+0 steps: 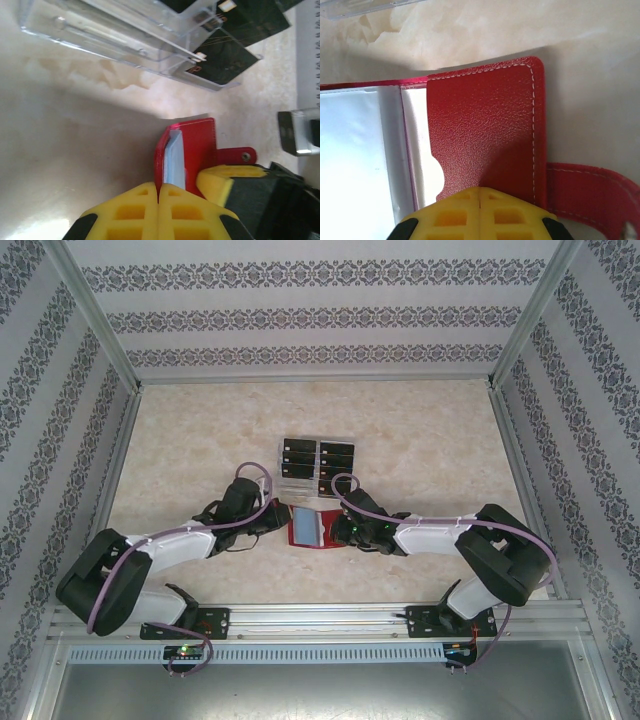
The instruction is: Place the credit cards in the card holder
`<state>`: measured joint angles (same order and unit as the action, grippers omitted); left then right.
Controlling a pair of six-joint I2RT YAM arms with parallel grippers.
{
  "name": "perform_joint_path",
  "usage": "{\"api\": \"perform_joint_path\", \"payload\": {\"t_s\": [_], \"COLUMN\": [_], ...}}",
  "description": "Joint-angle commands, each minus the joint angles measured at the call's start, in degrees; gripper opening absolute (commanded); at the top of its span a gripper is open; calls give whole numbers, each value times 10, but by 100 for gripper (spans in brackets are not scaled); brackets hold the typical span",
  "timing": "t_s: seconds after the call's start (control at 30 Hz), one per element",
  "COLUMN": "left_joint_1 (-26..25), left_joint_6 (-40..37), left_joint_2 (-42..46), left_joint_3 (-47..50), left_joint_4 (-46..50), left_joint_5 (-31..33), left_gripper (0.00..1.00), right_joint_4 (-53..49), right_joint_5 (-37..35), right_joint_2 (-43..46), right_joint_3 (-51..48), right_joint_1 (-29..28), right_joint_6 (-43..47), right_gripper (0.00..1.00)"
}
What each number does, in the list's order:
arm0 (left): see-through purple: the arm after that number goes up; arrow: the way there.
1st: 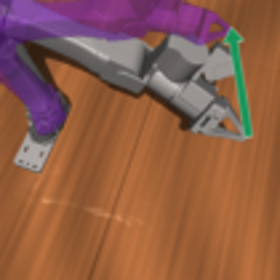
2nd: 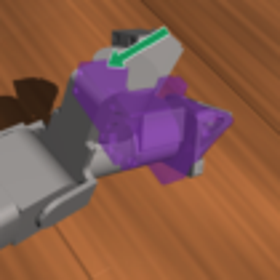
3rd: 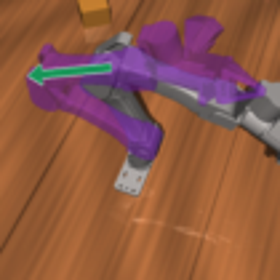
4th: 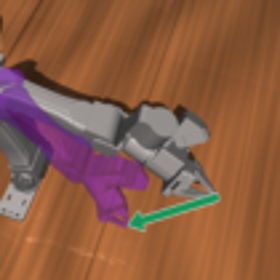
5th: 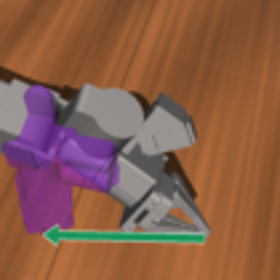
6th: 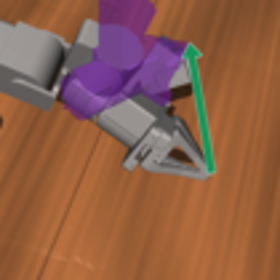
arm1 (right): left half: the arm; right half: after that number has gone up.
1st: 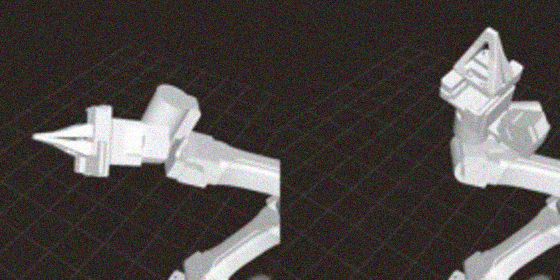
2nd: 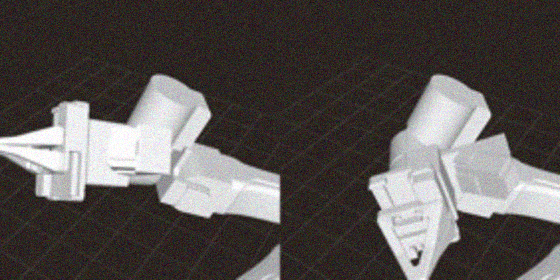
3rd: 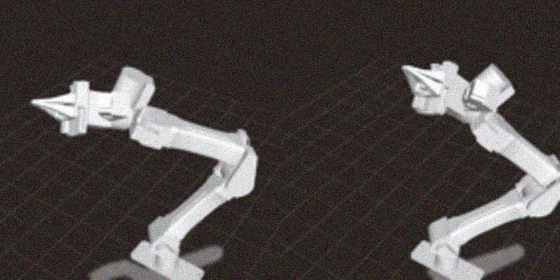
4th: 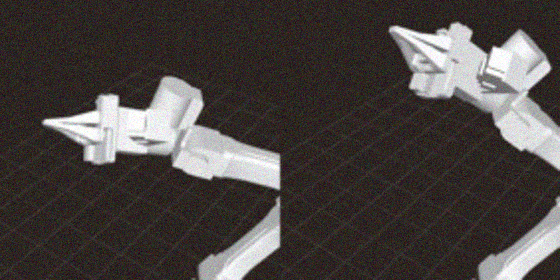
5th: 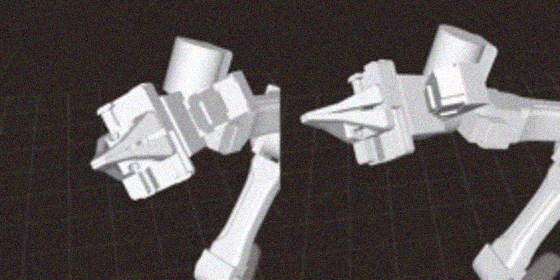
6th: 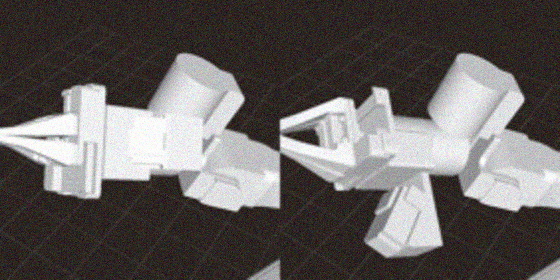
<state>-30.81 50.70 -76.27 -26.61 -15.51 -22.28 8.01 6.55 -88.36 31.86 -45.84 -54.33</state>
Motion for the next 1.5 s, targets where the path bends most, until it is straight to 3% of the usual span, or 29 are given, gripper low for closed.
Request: {"api": "perform_joint_path", "payload": {"t_s": [0.0, 0.4, 0.7, 0.93, 1.07, 1.23, 1.47], "left_joint_1": [-5, -50, -72, -74, -73, -74, -73], "left_joint_6": [18, 48, 67, 62, 46, 24, 24], "left_joint_2": [16, -22, -114, -111, -79, -51, -52], "left_joint_3": [-4, -30, -57, -49, -44, -42, -42], "left_joint_4": [-44, -109, -110, -93, -54, -15, -23], "left_joint_5": [-4, -17, -3, 20, 42, 56, 50], "left_gripper": [0, 0, 0, 0, 0, 0, 0], "right_joint_4": [-70, -70, -78, -173, -267, -348, -337], "right_joint_5": [-13, -2, 11, -21, -70, -99, -42], "right_joint_2": [-69, -89, -84, 12, 110, 235, 247], "right_joint_3": [-23, -9, 1, 3, 2, 14, 65], "right_joint_1": [5, 5, 8, 15, 23, 43, 46], "right_joint_6": [-1, 5, 12, 36, 50, 64, 102], "right_gripper": [5, 4, 6, 17, 31, 39, 45]}}
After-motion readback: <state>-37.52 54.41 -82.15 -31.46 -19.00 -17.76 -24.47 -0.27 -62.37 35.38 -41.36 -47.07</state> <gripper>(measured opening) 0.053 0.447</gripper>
